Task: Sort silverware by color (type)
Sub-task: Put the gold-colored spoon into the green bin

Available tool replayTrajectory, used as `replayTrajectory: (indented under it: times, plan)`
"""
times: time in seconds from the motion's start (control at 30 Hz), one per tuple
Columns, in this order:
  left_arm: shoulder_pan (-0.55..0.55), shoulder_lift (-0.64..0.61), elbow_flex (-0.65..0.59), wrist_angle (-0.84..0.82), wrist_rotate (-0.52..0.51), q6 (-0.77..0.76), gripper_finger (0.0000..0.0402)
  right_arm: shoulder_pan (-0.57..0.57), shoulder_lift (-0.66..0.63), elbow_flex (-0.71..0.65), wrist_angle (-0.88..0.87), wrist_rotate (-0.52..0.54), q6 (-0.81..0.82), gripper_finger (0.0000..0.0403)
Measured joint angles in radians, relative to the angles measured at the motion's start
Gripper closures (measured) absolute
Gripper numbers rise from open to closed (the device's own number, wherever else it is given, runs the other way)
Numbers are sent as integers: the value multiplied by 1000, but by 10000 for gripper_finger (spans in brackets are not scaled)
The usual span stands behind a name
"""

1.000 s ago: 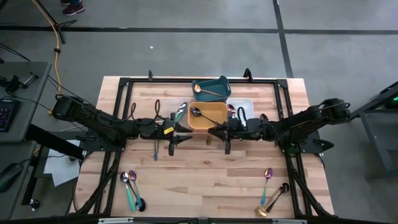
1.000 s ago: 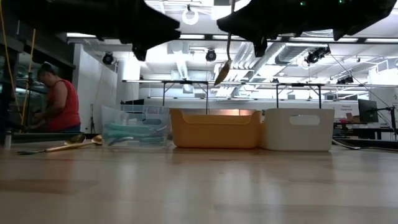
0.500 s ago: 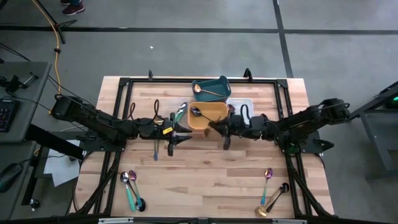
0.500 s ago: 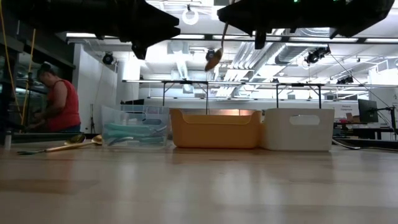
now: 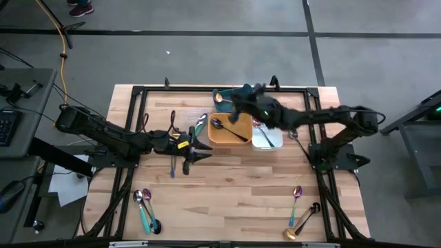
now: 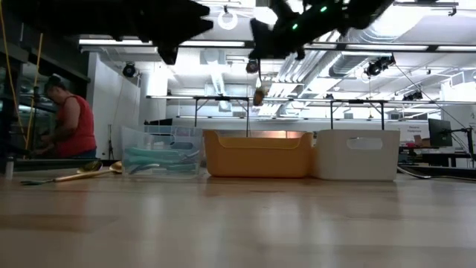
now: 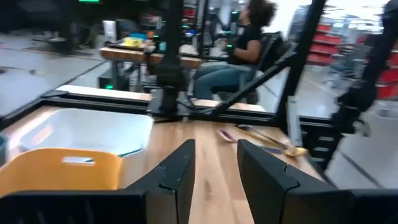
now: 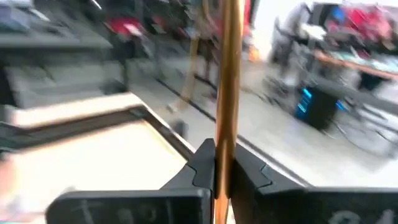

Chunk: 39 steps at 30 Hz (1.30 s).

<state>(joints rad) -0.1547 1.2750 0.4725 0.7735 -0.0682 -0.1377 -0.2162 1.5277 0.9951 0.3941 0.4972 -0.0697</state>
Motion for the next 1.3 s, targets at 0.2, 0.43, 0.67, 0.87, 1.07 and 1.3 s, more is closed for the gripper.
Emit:
replayTrajectory:
  times: [0.2, 0.43, 0.67, 0.87, 1.07, 1.3]
  plan:
    - [-8, -81, 0, -3, 124, 0, 289, -131, 179, 224, -315, -20, 10, 388]
    - [-32, -213, 1, -130, 147, -9, 289, -190, 380, 496, -641, -41, -9, 388]
    - [-53, -246, 0, -178, 133, -9, 289, -217, 515, 665, -913, -35, 28, 388]
    - [-56, -246, 0, -179, 70, -1, 289, -233, 531, 675, -979, -7, 54, 388]
    - [-56, -246, 0, -179, 67, -8, 289, -252, 531, 674, -1042, -7, 71, 388]
    - [-56, -246, 0, -179, 67, -8, 289, -255, 531, 673, -1068, -9, 70, 388]
